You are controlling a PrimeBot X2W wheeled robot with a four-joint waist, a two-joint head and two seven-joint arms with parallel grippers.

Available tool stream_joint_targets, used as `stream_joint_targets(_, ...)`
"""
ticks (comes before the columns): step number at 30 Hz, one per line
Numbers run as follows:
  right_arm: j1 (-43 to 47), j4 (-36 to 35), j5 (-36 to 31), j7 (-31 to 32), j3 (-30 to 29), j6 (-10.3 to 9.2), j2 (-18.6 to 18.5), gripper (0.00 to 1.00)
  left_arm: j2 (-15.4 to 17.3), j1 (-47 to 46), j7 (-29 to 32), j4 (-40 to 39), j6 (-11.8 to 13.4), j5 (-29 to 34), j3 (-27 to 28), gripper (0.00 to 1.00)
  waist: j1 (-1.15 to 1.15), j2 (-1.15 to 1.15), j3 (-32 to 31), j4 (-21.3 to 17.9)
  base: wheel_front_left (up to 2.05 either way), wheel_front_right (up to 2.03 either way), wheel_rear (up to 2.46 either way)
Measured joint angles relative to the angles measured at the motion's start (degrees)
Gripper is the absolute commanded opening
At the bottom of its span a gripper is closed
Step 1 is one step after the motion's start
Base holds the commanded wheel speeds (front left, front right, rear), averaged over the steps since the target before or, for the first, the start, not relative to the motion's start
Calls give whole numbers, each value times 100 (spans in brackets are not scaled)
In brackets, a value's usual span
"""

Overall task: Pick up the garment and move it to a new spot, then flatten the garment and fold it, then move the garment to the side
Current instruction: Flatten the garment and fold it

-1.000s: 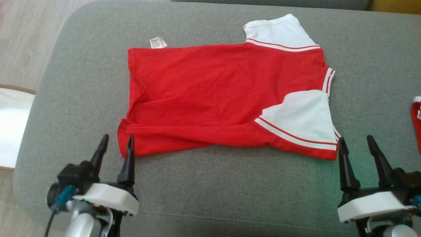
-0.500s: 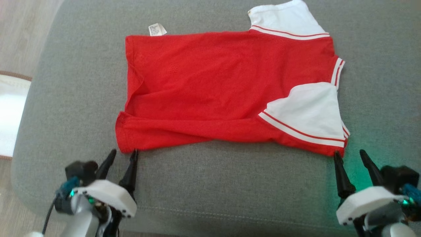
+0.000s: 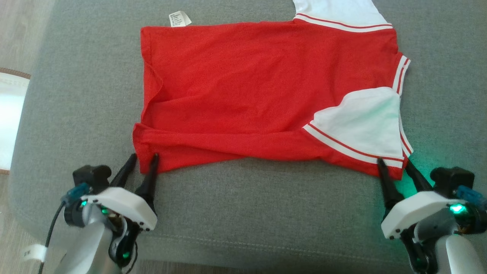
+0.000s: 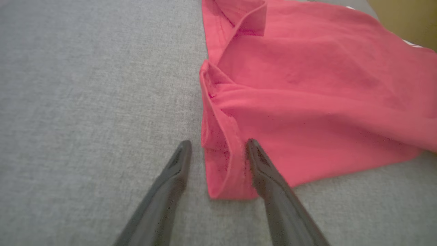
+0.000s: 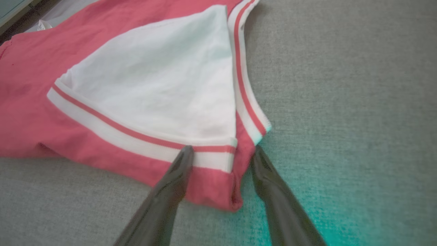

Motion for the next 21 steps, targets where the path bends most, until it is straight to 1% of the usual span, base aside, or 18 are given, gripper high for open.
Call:
stream_joint_targets(1,-38,8,34,26,0,0,0,0,12,-45,1,11,-11,0,-24,0,0,0,10,-7,0,0,0)
stream_joint_targets(9,-43,-73,314,65,-131,0,0,0,168,-183,-86,73,-57,1,-258,0,0,0,-30,-8,0,0,0)
stream_joint_targets(14,278,-307,490,118,-229,0,1,0,396,-80,-74,-99,-64,1,-339,0,0,0,-180,-12,0,0,0)
stream_joint_targets(15,503,-416,620,168,-247,0,2,0,508,21,43,-219,-99,0,-370,0,0,0,-247,-18,0,0,0)
stream_joint_targets(21,1182,-732,890,249,-246,0,25,0,829,453,563,-688,-103,-146,-396,0,0,0,-447,-63,0,0,0)
